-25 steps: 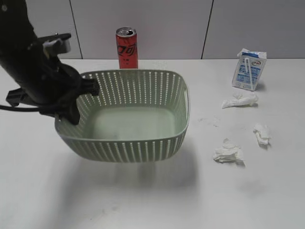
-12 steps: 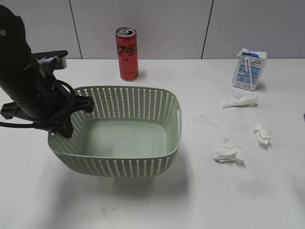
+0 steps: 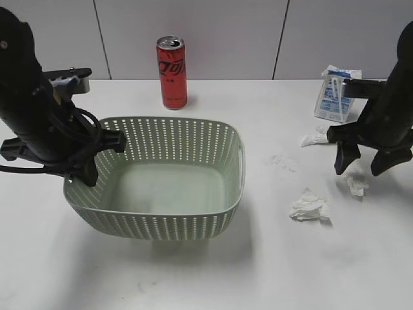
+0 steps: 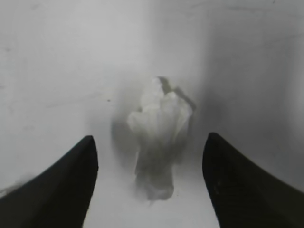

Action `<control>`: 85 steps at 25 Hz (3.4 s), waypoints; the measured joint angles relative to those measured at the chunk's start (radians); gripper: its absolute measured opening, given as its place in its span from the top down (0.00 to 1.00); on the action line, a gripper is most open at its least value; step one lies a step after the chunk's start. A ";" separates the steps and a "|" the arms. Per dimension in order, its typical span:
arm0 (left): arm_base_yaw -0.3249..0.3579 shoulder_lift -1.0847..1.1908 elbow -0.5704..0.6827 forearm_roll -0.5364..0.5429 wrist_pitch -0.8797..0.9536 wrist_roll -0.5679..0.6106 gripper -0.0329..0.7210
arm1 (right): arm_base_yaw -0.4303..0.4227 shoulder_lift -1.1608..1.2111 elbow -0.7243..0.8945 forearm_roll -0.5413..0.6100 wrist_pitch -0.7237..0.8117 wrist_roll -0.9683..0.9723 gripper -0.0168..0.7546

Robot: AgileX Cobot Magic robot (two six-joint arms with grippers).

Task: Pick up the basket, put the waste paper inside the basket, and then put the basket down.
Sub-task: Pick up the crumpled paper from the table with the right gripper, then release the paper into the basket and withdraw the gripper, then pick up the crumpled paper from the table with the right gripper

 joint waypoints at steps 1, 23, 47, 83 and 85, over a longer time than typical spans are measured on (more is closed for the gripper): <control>0.000 0.000 0.000 0.000 0.000 0.000 0.96 | 0.000 0.021 -0.002 -0.017 0.000 0.015 0.31; 0.000 0.000 0.000 0.000 -0.025 0.000 0.96 | 0.117 -0.220 -0.005 0.234 -0.044 -0.367 0.92; 0.000 0.000 0.001 -0.005 -0.033 0.000 0.96 | 0.477 -0.277 -0.109 0.255 -0.289 -0.367 0.20; 0.000 0.000 0.001 0.003 0.002 0.000 0.96 | 0.156 0.089 -0.207 -0.656 -0.215 0.595 0.24; 0.000 0.000 0.001 0.003 0.000 0.000 0.96 | 0.142 0.083 -0.196 -0.649 -0.185 0.587 0.24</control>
